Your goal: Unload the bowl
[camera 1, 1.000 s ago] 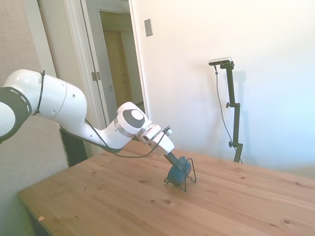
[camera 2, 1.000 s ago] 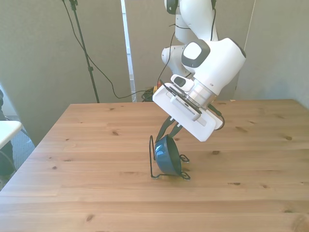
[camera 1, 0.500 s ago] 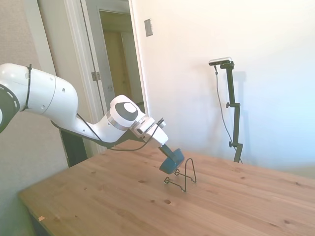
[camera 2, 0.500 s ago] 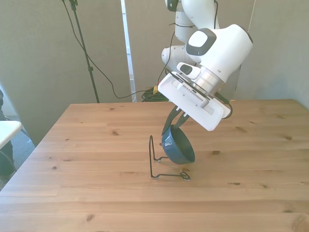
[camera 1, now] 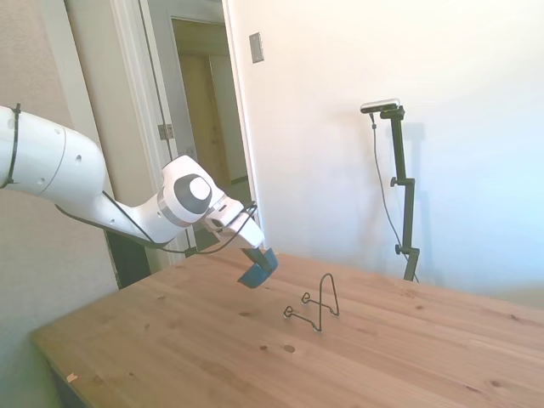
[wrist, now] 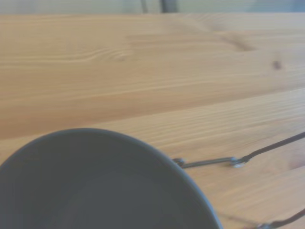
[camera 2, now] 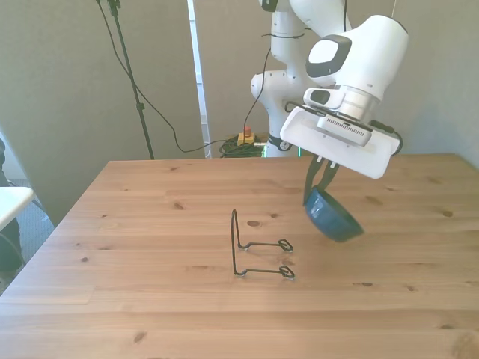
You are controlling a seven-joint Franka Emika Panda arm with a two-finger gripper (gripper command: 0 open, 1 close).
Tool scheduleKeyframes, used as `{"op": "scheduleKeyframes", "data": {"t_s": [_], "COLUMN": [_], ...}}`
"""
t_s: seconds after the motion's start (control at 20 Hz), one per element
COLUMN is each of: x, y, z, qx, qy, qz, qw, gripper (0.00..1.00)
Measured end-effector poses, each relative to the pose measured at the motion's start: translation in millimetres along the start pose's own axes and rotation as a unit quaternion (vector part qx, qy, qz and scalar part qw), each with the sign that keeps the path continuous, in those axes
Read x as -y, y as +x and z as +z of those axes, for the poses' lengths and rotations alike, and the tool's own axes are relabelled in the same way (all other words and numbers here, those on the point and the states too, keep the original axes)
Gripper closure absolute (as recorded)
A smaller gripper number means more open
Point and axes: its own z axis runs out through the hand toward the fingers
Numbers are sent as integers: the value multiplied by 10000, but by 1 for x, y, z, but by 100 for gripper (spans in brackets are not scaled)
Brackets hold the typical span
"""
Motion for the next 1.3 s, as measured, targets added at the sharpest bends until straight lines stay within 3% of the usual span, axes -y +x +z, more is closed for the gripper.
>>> {"op": "scheduleKeyframes", "data": {"t_s": [0.3,0.6,0.75,1.2,1.25,1.3], "x": [-17,-18,-14,-9,-9,-9], "y": [0,-5,-8,-4,-4,-4], "z": [18,60,70,86,86,87], "qx": [1277,2036,2295,2545,2556,2567], "qy": [408,512,447,121,104,89], "qz": [-374,-384,-391,-414,-414,-417], "qw": [9903,9770,9715,9661,9658,9655], "gripper": [100,100,100,100,0,0]}}
